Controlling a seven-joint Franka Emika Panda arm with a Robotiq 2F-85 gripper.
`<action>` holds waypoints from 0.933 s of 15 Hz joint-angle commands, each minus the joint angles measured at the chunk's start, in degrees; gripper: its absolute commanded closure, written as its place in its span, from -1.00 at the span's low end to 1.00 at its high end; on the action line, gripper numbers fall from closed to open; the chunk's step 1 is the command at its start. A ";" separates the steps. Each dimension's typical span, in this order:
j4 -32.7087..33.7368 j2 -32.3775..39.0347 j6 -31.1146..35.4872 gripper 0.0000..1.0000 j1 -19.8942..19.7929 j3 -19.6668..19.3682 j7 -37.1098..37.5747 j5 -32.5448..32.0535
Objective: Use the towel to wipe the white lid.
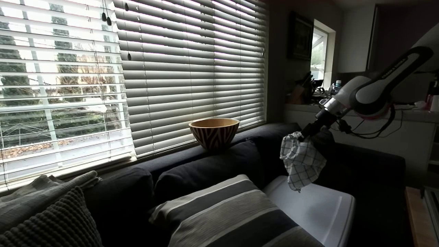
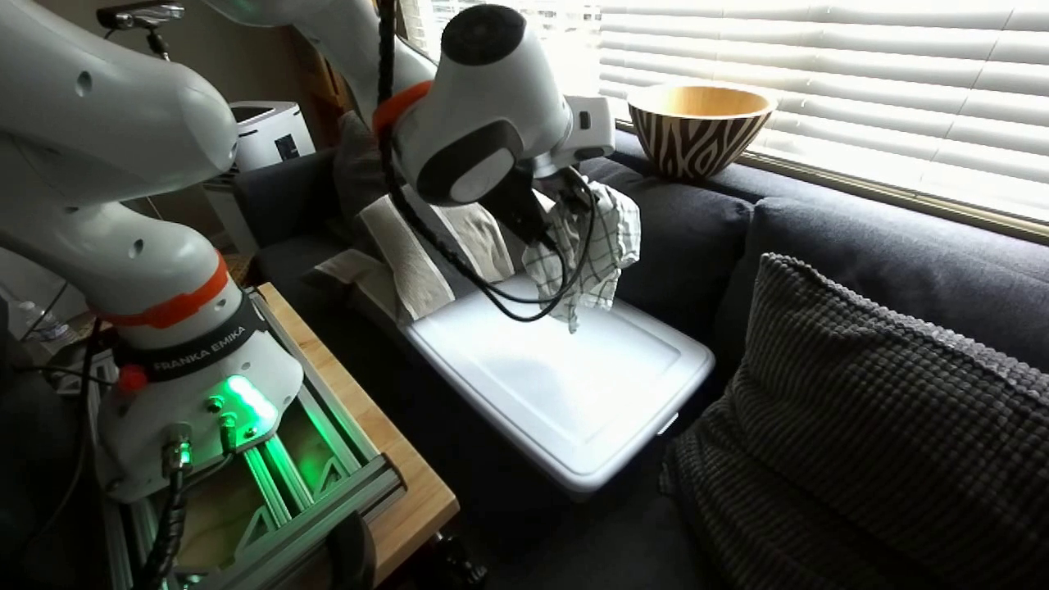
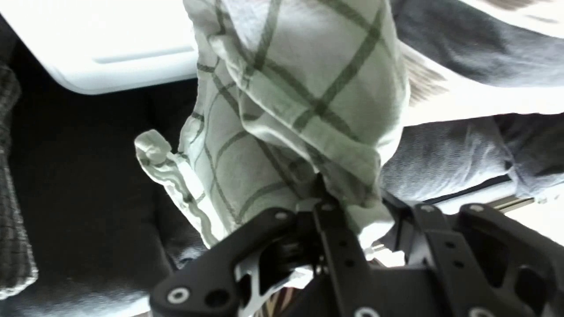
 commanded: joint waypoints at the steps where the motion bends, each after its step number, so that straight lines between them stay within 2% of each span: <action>1: 0.40 0.39 -1.96 0.91 0.43 2.51 -3.01 4.12; 2: 0.99 0.71 -2.70 0.66 0.94 3.40 -3.15 5.10; 8: 1.22 0.25 -2.73 0.66 1.15 2.89 -3.79 6.12; 9: 1.22 0.25 -2.73 0.91 1.15 2.89 -3.80 6.13; 10: 2.28 1.71 -4.11 0.91 2.71 2.64 -4.73 6.35; 11: 2.97 -1.46 -2.41 0.91 5.24 1.89 -3.23 7.97; 14: 5.04 -12.31 2.85 0.91 16.24 -0.82 2.96 14.39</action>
